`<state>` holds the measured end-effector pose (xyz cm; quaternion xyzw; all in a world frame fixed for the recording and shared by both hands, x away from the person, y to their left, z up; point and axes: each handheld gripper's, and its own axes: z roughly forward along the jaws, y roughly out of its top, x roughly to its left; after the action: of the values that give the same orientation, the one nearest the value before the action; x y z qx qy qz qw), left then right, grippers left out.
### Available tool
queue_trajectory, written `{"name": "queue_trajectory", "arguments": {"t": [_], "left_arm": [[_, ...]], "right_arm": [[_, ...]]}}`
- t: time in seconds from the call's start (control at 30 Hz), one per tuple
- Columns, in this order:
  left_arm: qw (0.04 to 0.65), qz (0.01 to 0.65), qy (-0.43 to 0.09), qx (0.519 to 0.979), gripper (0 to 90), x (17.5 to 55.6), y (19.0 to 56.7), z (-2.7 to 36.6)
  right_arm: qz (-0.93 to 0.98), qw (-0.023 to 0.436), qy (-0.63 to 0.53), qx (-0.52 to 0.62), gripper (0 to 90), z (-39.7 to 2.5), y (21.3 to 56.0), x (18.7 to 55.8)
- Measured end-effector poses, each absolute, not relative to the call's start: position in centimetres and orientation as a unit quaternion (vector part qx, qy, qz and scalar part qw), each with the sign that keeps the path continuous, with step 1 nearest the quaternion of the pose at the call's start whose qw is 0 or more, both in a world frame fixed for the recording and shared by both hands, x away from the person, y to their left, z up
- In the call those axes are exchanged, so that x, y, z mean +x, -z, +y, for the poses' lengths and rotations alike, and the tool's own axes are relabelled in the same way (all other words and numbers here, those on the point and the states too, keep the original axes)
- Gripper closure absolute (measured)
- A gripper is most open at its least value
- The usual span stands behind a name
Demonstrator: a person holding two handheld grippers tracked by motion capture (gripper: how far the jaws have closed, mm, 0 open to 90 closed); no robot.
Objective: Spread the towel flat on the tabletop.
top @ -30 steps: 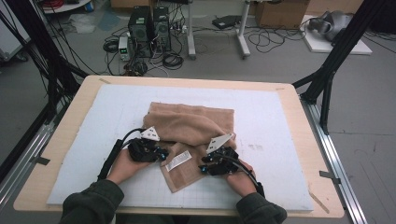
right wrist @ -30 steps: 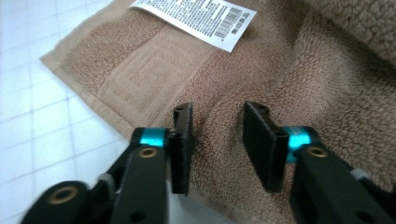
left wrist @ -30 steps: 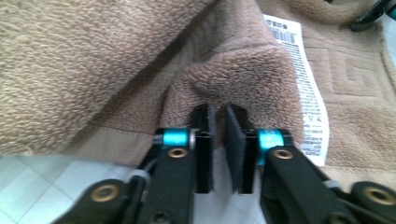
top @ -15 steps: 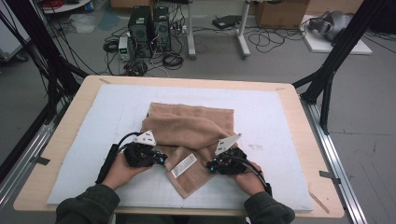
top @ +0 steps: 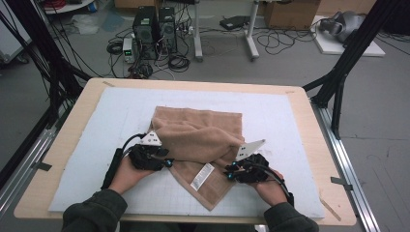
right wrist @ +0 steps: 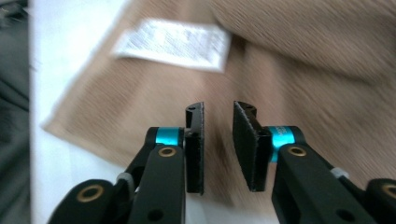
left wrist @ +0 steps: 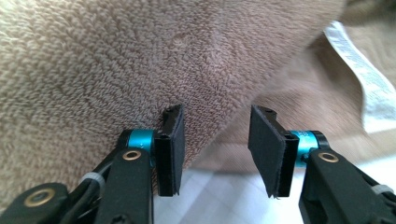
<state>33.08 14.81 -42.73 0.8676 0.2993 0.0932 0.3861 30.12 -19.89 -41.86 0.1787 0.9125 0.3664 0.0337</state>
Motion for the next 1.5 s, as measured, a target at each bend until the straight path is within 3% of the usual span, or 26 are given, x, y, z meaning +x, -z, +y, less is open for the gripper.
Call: {"name": "queue_trajectory", "arguments": {"t": [0.1,0.23,0.3,0.43,0.5,0.53,0.67,1.0,1.23,1.37,1.5], "left_arm": [[0.376,0.302,-0.108,0.869,63.2,33.5,43.3,14.2],[0.382,0.312,-0.11,0.863,82.2,33.9,43.2,14.1],[0.383,0.31,-0.113,0.863,85.3,33.9,43.0,14.1],[0.403,0.312,-0.112,0.853,86.3,33.8,42.1,14.5],[0.415,0.314,-0.115,0.846,86.4,33.8,41.5,14.8],[0.422,0.316,-0.117,0.841,86.4,33.8,41.1,15.0],[0.447,0.322,-0.12,0.826,86.5,33.8,39.9,15.4],[0.461,0.328,-0.146,0.812,86.5,34.7,37.5,15.5],[0.452,0.365,-0.142,0.802,86.3,37.0,38.6,15.0],[0.43,0.37,-0.119,0.815,85.4,37.8,39.8,14.4],[0.433,0.353,-0.115,0.821,80.2,37.2,39.2,14.8]], "right_arm": [[0.912,0.027,-0.377,0.159,66.1,-17.9,41.9,29.6],[0.922,0.018,-0.363,0.137,60.8,-15.0,42.5,29.3],[0.926,0.012,-0.355,0.129,60.3,-13.8,42.9,29.4],[0.928,0.009,-0.35,0.126,65.8,-12.7,43.5,29.6],[0.927,0.007,-0.353,0.128,73.3,-12.8,43.6,29.7],[0.925,0.005,-0.357,0.129,83.3,-13.0,43.7,29.8],[0.927,-0.016,-0.359,0.111,86.8,-13.3,43.7,29.6],[0.932,-0.056,-0.351,0.069,87.3,-16.1,43.2,27.6],[0.932,-0.077,-0.349,0.055,86.6,-19.4,43.0,26.0],[0.919,-0.068,-0.381,0.071,77.7,-20.3,42.1,26.3],[0.909,-0.021,-0.403,0.105,67.3,-20.8,40.9,26.9]]}}
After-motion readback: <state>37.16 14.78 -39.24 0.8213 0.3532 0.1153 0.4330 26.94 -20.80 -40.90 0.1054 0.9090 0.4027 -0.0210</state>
